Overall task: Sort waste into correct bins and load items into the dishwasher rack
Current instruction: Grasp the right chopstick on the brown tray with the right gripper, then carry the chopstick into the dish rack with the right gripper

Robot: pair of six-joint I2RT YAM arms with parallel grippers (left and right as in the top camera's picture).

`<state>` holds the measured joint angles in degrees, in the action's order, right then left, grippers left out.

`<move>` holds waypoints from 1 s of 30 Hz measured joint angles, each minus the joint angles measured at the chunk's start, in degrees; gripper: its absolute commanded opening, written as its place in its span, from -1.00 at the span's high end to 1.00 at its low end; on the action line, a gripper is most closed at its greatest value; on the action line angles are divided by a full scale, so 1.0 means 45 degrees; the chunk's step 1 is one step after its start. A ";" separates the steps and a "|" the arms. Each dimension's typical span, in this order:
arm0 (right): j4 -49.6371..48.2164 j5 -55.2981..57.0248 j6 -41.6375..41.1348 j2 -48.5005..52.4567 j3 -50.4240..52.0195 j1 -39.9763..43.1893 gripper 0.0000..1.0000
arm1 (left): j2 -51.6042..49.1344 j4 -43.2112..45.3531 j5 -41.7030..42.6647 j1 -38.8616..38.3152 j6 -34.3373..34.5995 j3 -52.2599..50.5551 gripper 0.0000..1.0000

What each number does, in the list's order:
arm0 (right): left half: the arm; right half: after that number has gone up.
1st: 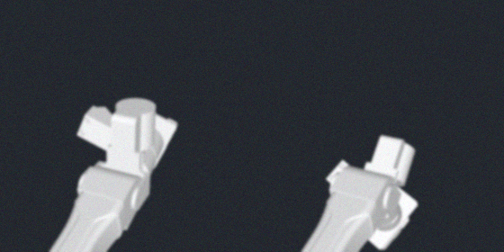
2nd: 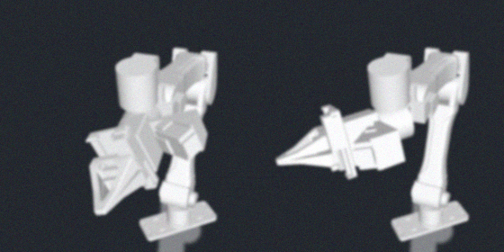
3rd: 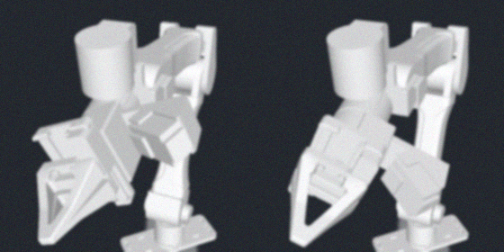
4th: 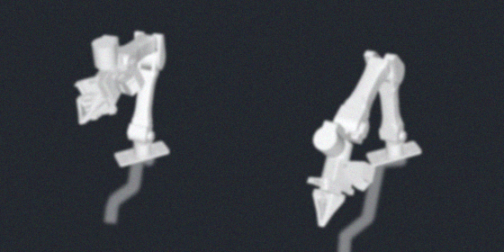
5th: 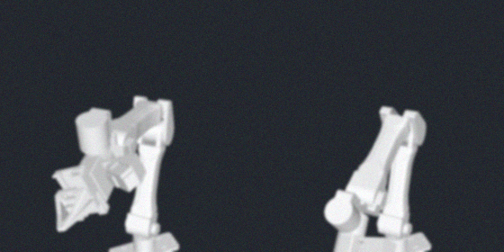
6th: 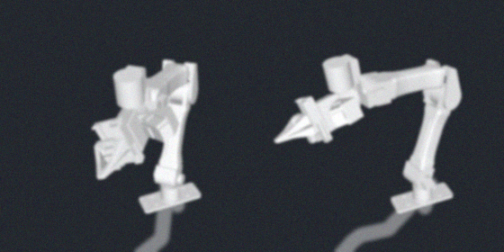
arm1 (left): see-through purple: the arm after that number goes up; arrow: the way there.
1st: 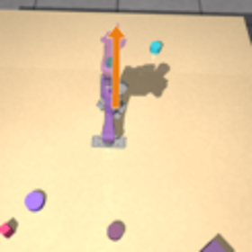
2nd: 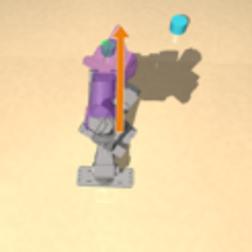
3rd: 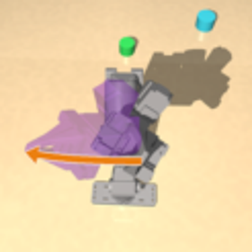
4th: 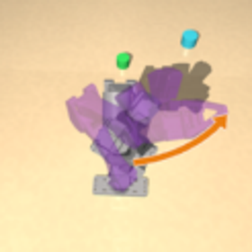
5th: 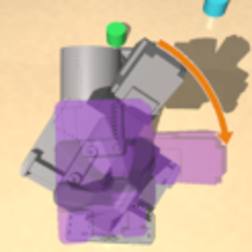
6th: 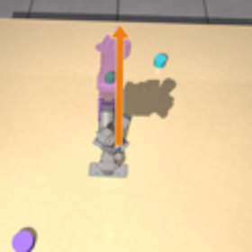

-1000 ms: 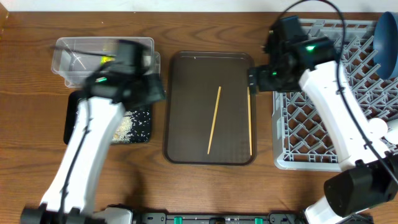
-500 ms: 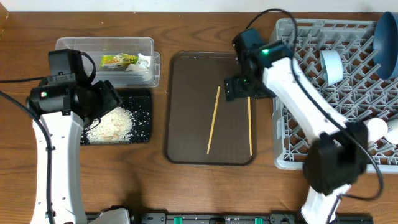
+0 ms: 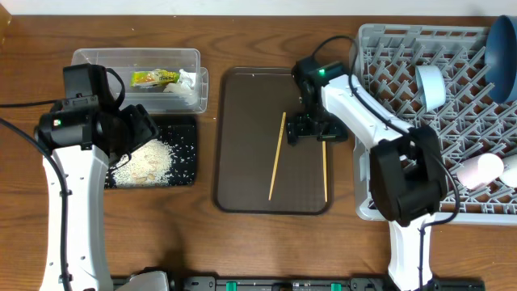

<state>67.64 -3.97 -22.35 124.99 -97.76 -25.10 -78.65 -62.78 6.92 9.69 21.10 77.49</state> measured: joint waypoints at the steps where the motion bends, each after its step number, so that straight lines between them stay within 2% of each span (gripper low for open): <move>1: -0.0053 -0.0010 -0.0015 0.0102 0.0000 0.0000 -0.93 | 0.0000 0.0000 -0.0005 0.0000 0.0005 0.0000 -0.46; 11: -0.0520 -0.0165 -0.0282 0.0782 0.0000 -0.0063 -0.86 | 0.0000 0.0000 0.0000 0.0000 0.0000 0.0000 -0.46; 17: -0.0248 0.0170 -0.0563 0.1025 -0.0121 -0.0359 -0.57 | 0.0000 0.0000 -0.0005 0.0000 0.0000 -0.0005 -0.46; 21: -0.0175 0.0160 -0.0641 0.1093 -0.0223 -0.0457 -0.29 | 0.0000 0.0000 -0.0005 0.0000 0.0000 0.0000 -0.46; 28: -0.0058 0.0170 -0.0675 0.1107 -0.0248 -0.0695 0.53 | 0.0000 0.0000 0.0000 0.0000 0.0000 -0.0005 -0.46; 30: 0.0049 0.0170 -0.0661 0.1122 -0.0253 -0.0699 0.83 | 0.0000 0.0000 -0.0005 0.0000 0.0000 -0.0005 -0.46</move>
<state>67.85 -3.20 -25.32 130.04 -98.89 -28.25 -78.65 -62.78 6.90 9.69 21.10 77.47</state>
